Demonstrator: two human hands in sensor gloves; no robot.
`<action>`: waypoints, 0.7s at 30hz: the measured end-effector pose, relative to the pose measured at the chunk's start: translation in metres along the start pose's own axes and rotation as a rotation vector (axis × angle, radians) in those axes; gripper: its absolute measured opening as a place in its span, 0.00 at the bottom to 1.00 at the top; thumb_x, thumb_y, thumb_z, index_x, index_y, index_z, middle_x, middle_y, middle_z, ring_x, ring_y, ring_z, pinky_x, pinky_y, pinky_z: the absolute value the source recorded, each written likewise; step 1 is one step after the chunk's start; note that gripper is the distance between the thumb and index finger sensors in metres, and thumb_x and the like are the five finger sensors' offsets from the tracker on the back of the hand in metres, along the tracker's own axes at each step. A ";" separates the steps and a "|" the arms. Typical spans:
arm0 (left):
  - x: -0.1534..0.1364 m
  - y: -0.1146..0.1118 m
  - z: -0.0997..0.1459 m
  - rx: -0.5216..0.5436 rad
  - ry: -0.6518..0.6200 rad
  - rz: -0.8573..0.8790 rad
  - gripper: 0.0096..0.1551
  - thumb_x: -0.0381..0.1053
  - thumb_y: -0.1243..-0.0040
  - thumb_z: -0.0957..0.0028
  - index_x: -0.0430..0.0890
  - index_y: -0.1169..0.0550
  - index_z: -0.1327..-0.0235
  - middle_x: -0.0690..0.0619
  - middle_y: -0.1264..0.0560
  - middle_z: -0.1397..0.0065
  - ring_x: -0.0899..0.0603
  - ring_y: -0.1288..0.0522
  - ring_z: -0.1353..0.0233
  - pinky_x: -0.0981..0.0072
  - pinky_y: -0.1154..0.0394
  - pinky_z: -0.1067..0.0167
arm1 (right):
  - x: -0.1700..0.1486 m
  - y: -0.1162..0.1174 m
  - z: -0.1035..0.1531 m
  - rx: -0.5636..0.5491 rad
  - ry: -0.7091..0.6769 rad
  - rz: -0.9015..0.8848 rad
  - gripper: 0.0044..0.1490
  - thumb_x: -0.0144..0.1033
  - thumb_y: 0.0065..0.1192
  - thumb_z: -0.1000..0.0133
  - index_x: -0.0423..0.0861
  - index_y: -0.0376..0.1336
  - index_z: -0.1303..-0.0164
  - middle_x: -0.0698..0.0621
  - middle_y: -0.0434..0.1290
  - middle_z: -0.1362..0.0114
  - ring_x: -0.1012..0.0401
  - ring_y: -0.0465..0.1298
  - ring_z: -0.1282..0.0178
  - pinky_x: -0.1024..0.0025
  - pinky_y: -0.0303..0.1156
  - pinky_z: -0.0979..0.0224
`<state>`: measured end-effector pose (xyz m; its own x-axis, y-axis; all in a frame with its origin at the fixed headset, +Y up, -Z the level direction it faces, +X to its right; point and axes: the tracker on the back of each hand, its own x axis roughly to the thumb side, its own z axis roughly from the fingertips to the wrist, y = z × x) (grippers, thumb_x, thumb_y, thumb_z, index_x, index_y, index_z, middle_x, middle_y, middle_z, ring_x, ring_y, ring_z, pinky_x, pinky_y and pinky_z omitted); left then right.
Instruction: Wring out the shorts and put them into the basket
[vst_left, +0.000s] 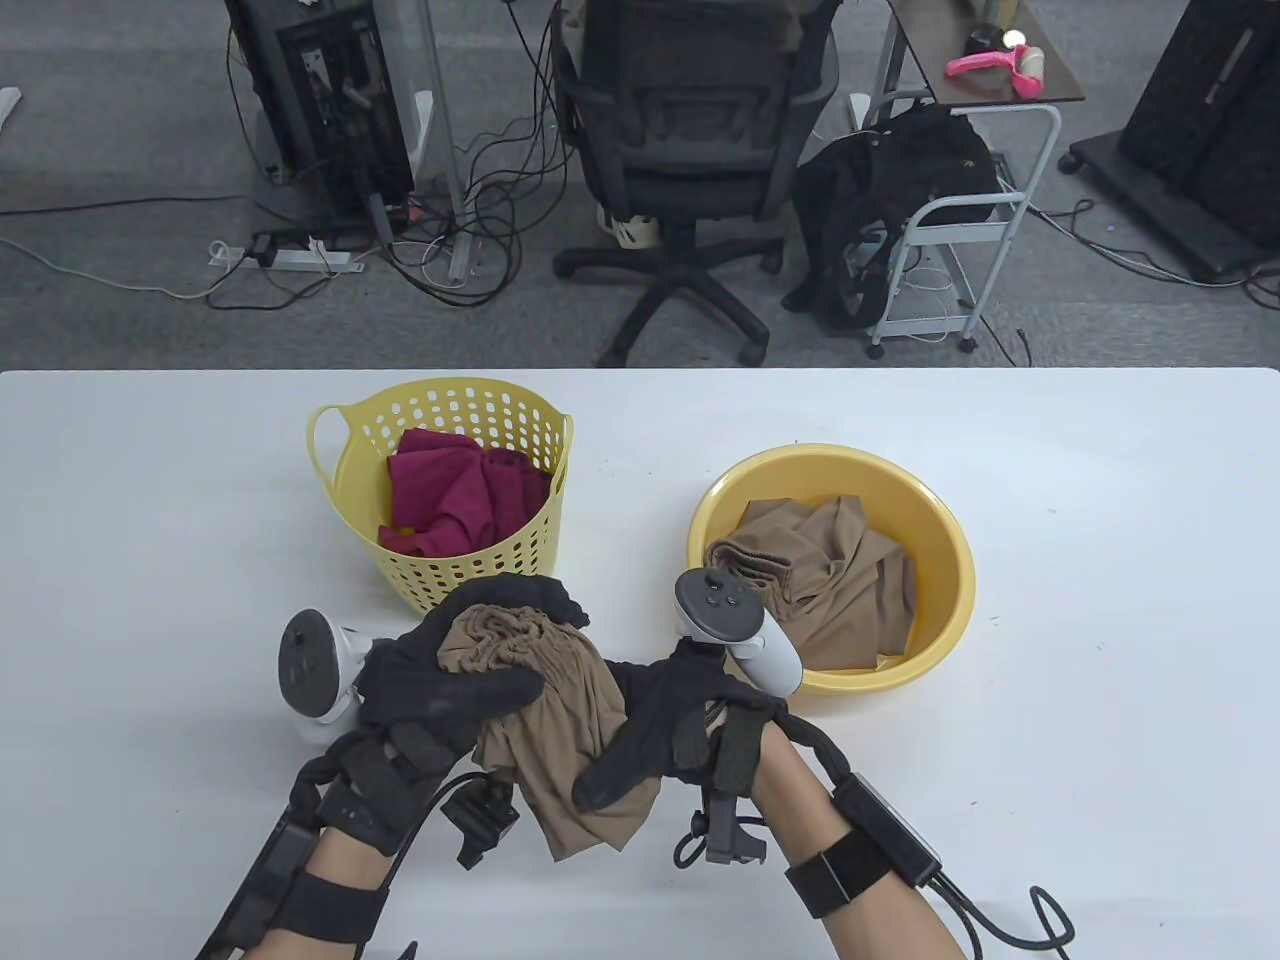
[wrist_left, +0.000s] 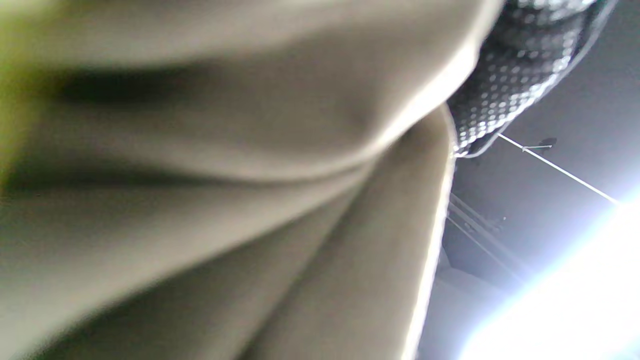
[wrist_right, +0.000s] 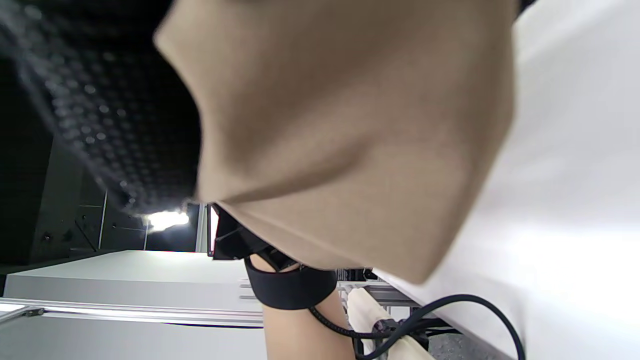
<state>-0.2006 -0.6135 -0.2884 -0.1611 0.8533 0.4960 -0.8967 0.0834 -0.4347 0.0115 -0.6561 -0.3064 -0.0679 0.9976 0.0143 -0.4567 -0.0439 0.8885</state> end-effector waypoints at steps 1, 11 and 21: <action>0.000 0.000 0.000 0.009 0.007 -0.005 0.41 0.64 0.21 0.50 0.51 0.30 0.30 0.43 0.27 0.24 0.33 0.20 0.28 0.34 0.27 0.31 | 0.001 0.000 0.001 -0.011 0.004 0.008 0.73 0.54 0.87 0.58 0.31 0.46 0.21 0.41 0.68 0.31 0.51 0.78 0.44 0.67 0.78 0.45; -0.001 0.000 0.003 0.037 0.047 -0.064 0.42 0.65 0.23 0.48 0.51 0.32 0.29 0.43 0.27 0.24 0.33 0.21 0.28 0.33 0.27 0.32 | 0.013 0.002 0.007 -0.167 -0.004 0.196 0.60 0.50 0.90 0.60 0.35 0.56 0.29 0.50 0.74 0.42 0.61 0.79 0.58 0.73 0.78 0.58; -0.005 -0.003 0.008 0.096 0.120 -0.211 0.43 0.67 0.26 0.47 0.48 0.33 0.29 0.42 0.26 0.26 0.33 0.19 0.31 0.33 0.25 0.34 | 0.024 0.005 0.015 -0.353 0.061 0.473 0.54 0.48 0.91 0.61 0.38 0.60 0.34 0.54 0.76 0.48 0.61 0.79 0.62 0.70 0.78 0.59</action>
<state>-0.2005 -0.6221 -0.2841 0.0786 0.8778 0.4724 -0.9413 0.2215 -0.2548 0.0205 -0.6317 -0.2947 -0.3822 0.8607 0.3363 -0.6308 -0.5090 0.5857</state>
